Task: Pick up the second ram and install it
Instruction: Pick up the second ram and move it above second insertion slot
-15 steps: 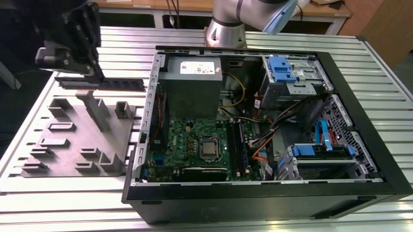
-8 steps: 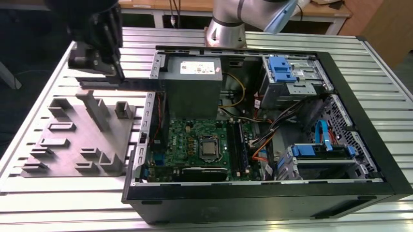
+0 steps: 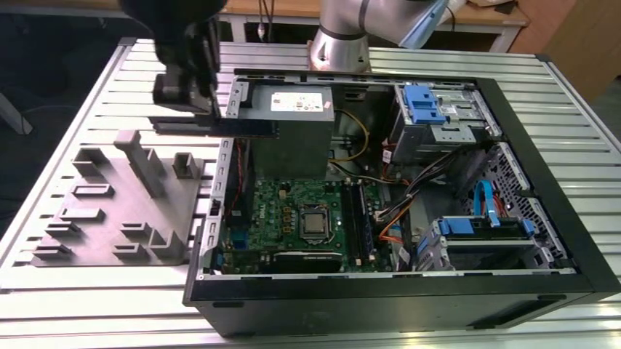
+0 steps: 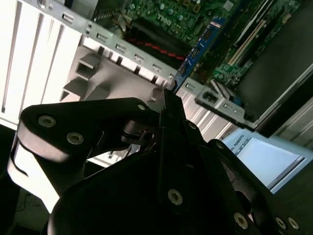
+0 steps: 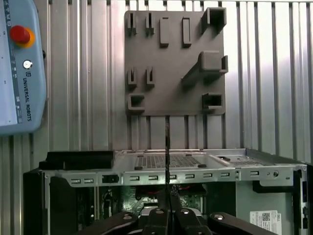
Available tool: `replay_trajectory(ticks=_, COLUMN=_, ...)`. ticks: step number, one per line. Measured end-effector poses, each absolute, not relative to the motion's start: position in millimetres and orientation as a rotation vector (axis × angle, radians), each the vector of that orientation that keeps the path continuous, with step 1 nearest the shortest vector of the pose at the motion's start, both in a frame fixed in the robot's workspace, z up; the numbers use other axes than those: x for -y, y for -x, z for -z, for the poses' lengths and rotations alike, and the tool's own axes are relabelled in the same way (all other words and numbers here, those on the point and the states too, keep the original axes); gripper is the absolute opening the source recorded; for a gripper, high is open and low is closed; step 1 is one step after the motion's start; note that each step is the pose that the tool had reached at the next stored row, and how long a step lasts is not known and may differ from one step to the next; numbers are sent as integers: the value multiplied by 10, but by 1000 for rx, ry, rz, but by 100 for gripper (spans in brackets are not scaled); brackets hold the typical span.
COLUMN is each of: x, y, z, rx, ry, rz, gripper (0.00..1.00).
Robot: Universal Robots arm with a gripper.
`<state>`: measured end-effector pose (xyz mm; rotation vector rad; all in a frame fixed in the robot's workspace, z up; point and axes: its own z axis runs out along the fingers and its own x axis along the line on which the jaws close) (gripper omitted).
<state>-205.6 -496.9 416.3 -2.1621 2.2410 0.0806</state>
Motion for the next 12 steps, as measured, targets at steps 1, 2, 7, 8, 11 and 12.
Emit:
replay_trajectory(ticks=1, x=4969, y=2011, z=-4163, rx=-2241, ry=2162, rz=-81, gripper=8)
replay_trajectory(ticks=2, x=4969, y=1960, z=-4162, rx=-2241, ry=2162, rz=-81, gripper=8)
replay_trajectory(ticks=7, x=4969, y=1736, z=-4163, rx=-2241, ry=2162, rz=-81, gripper=8)
replay_trajectory(ticks=8, x=4969, y=1687, z=-4163, rx=-2241, ry=2162, rz=-81, gripper=8)
replay_trajectory(ticks=11, x=4969, y=1552, z=-4162, rx=-2241, ry=2162, rz=-81, gripper=8)
replay_trajectory(ticks=12, x=4969, y=1508, z=-4161, rx=-2241, ry=2162, rz=-81, gripper=8)
